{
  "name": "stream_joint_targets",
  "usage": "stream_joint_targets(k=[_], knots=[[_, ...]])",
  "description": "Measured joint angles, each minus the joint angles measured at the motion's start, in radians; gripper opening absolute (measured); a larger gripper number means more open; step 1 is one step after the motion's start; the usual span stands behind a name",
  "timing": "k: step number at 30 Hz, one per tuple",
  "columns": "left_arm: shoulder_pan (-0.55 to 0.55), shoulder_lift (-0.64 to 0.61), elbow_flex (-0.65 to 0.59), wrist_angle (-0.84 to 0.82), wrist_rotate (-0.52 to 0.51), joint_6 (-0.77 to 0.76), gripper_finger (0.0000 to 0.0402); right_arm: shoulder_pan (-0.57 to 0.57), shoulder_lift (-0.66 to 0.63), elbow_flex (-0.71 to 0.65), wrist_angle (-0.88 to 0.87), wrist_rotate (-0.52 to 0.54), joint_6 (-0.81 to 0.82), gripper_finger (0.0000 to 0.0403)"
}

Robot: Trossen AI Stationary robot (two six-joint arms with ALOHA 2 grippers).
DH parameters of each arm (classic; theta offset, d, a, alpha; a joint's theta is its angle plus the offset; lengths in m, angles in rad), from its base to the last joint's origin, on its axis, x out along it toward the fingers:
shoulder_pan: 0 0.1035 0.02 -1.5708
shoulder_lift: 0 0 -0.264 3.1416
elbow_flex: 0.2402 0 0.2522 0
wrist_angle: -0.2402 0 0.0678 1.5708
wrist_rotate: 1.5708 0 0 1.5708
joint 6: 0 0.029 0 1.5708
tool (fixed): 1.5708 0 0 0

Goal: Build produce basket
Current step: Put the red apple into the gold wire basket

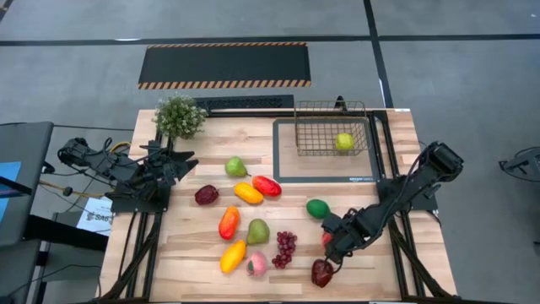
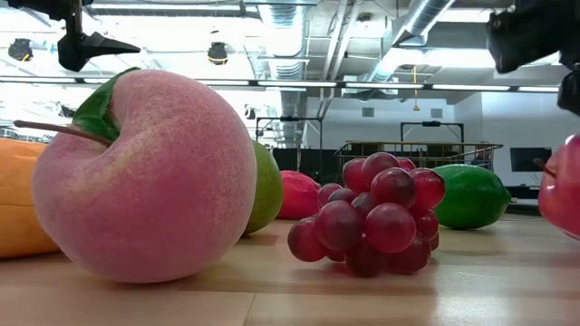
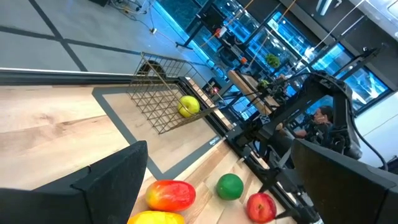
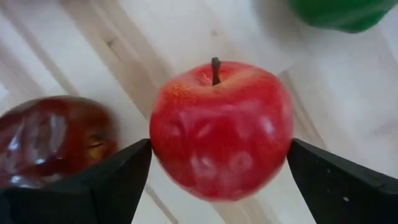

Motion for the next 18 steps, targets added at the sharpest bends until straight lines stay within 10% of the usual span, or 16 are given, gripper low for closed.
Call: stream_joint_targets(k=[18], knots=[[0.0,0.0,0.0,-0.002,-0.025,0.0,0.0385,-0.021,0.003,-0.027,0.057,0.022,-0.023,0.0329]])
